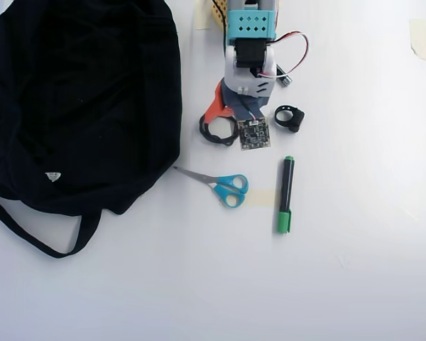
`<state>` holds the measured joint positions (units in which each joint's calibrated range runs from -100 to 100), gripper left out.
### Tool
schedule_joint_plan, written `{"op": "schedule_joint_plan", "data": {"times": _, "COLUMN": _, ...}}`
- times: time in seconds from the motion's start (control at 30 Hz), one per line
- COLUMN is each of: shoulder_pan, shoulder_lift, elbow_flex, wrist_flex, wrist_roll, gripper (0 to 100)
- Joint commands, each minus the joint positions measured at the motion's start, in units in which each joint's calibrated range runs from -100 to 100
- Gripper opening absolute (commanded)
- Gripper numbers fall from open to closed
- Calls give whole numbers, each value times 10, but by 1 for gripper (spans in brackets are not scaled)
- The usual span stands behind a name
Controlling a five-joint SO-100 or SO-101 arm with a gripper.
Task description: Put the cable into the black bag
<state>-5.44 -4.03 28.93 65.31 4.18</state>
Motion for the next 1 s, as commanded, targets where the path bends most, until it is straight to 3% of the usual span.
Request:
{"op": "schedule_joint_plan", "data": {"times": 0.0, "shoulder_pan": -26, "shoulder_lift": -13, "elbow_flex": 4, "wrist_flex": -5, "wrist_roll": -23, "gripper": 33}}
{"op": "schedule_joint_plan", "data": {"times": 0.23, "shoulder_pan": -48, "shoulder_lift": -13, "elbow_flex": 25, "wrist_flex": -11, "wrist_roll": -43, "gripper": 34}}
{"op": "schedule_joint_plan", "data": {"times": 0.5, "shoulder_pan": -36, "shoulder_lift": -12, "elbow_flex": 86, "wrist_flex": -89, "wrist_roll": -43, "gripper": 33}}
{"op": "schedule_joint_plan", "data": {"times": 0.97, "shoulder_pan": -3, "shoulder_lift": 33, "elbow_flex": 99, "wrist_flex": -131, "wrist_roll": -10, "gripper": 33}}
